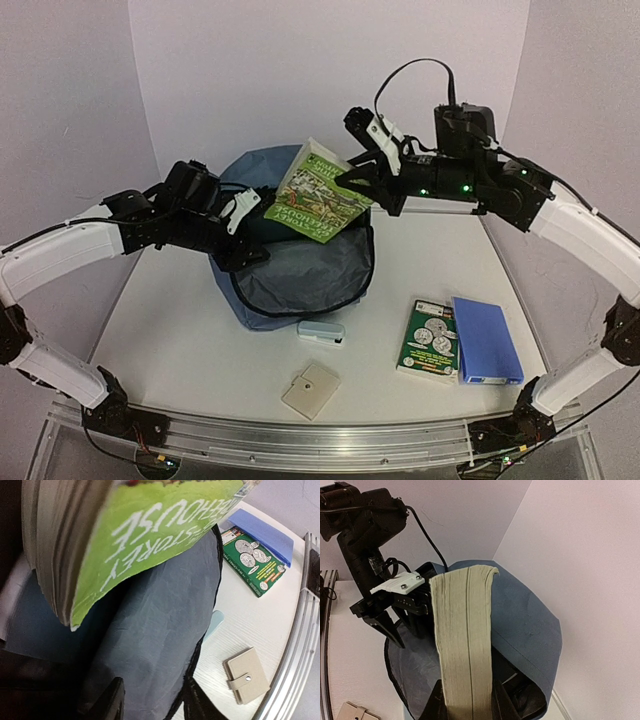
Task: Pack the student bag
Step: Place the book in the student bag.
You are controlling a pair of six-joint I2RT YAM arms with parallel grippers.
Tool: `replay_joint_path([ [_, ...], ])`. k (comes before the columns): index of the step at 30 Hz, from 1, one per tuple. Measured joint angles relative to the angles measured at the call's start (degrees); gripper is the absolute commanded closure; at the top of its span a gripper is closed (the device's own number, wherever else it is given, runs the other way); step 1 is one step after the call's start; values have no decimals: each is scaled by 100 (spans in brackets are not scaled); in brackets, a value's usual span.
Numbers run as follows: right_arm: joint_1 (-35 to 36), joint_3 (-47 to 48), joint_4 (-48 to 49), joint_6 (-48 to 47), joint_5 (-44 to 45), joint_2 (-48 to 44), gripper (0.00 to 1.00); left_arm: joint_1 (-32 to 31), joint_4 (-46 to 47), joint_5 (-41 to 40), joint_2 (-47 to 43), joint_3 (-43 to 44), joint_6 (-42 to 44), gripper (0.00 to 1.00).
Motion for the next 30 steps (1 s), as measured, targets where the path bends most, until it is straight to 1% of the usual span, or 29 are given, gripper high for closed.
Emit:
replay_joint_path([
  [5, 4, -47, 181, 26, -3, -290, 100, 37, 9, -227, -32, 118, 220, 46],
  [11, 2, -259, 277, 56, 41, -642, 100, 220, 19, -195, 205, 128, 263, 34],
  [13, 2, -337, 296, 69, 61, -705, 100, 261, 38, -173, 309, 128, 295, 33],
  [16, 4, -467, 336, 92, 58, -796, 100, 291, 71, -133, 463, 128, 316, 33],
  [18, 2, -564, 357, 109, 59, -874, 100, 293, 107, -117, 552, 128, 343, 38],
  [20, 3, -631, 363, 133, 49, -942, 100, 293, 169, -76, 612, 128, 355, 45],
  [26, 4, -762, 404, 181, -8, -1102, 100, 298, 221, 232, 647, 80, 243, 76],
  [27, 4, -780, 424, 183, -4, -1118, 100, 298, 273, 287, 627, 21, 207, 79],
  [30, 4, -868, 491, 181, 49, -1160, 100, 292, 327, 482, 501, -241, 41, 85],
])
